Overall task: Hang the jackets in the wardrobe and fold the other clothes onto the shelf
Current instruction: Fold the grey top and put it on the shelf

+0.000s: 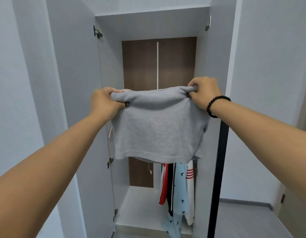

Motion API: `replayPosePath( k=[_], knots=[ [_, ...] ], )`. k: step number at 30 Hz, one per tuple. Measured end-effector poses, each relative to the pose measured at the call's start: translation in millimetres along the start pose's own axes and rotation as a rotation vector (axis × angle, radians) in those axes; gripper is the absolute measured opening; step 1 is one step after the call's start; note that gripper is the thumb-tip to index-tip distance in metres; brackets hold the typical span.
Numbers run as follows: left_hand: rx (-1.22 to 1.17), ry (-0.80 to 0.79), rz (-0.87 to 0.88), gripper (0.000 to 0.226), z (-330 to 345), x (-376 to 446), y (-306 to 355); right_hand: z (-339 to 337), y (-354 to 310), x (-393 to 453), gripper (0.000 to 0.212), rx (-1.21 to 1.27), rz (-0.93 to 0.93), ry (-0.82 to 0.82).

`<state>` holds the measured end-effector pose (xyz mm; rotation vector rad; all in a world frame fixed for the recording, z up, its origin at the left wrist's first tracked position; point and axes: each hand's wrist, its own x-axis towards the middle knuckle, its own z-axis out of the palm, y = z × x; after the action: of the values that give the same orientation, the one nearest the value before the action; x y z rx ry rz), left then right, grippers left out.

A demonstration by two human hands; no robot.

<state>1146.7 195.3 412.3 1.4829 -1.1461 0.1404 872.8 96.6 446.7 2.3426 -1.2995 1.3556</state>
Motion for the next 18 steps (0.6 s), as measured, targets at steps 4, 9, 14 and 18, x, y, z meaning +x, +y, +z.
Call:
replayPosePath(
  k=[4,9,14,18],
  knots=[
    [0.048,-0.098,-0.185,0.029,-1,7,-28,30,-4,2,0.011,-0.027,-0.025,0.066],
    [0.166,-0.154,-0.237,0.018,13,10,-67,82,6,6,0.006,0.039,0.012,0.049],
    [-0.042,-0.209,-0.186,0.016,46,24,-109,133,25,17,0.012,0.183,0.129,-0.039],
    [-0.015,-0.314,-0.253,0.017,82,47,-141,170,45,42,0.013,0.121,0.093,-0.090]
  ],
)
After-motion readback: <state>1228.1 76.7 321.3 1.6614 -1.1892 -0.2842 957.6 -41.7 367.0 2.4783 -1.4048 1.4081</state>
